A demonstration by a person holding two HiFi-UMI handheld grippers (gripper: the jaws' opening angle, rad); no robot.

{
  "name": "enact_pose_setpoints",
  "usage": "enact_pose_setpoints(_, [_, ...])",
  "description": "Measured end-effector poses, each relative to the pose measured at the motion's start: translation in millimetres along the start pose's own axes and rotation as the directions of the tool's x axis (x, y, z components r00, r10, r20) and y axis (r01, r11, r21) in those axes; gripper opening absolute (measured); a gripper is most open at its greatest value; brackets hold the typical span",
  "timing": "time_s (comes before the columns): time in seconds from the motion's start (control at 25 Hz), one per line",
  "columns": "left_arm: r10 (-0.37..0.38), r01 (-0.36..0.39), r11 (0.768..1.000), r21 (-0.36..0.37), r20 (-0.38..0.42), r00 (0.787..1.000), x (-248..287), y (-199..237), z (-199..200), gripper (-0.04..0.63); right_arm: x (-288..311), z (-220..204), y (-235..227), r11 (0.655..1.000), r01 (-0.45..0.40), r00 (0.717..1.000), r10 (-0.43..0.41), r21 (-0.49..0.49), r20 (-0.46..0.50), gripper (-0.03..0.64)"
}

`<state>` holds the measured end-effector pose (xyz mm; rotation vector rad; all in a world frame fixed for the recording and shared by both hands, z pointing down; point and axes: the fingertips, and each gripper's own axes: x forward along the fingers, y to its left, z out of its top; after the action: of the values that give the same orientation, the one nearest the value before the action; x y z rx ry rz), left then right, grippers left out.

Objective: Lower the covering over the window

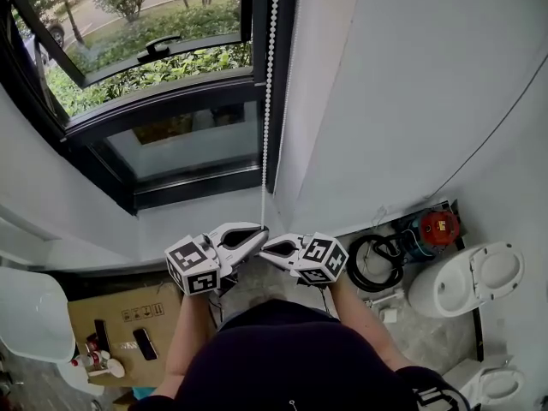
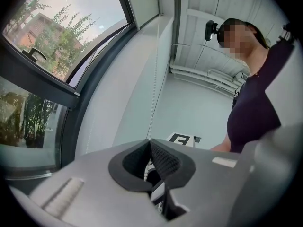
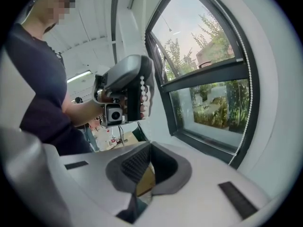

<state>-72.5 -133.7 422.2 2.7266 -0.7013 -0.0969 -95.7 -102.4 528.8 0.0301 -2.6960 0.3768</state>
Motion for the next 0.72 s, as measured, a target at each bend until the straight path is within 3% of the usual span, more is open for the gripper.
enact_pose_setpoints(0.2, [-0.049, 0.044, 0.997, -0.057, -0.09, 0.995, 8, -3, -23, 0.012, 0, -20, -1, 0.998, 0.015, 0.994, -0.022, -0.065, -0.106, 0.012])
enact_pose_setpoints(0.32, [-0.066, 0.059, 0.991, -0.124, -0.053, 0.996, 11, -4, -29, 0.012, -3, -28, 1, 1.0, -0.002, 0.995, -0.001, -0.026, -0.095, 0.012])
enact_pose_setpoints(0.4, [-0.07, 0.062, 0.989, -0.133, -0.059, 0.996, 15, -4, -33, 0.012, -6, -32, 2, 1.0, -0.021, 0.996, 0.021, 0.008, -0.082, 0.012])
enact_pose_setpoints(0.56, [-0.062, 0.044, 0.991, -0.126, -0.143, 0.988, 25, -6, -55, 0.012, -10, -55, 3, 0.999, -0.032, 0.988, 0.03, -0.014, -0.154, 0.012])
enact_pose_setpoints(0.72, [-0.063, 0.05, 0.987, -0.153, -0.085, 0.994, 34, -13, -59, 0.012, -20, -60, -1, 0.998, -0.048, 0.994, 0.05, 0.027, -0.101, 0.012])
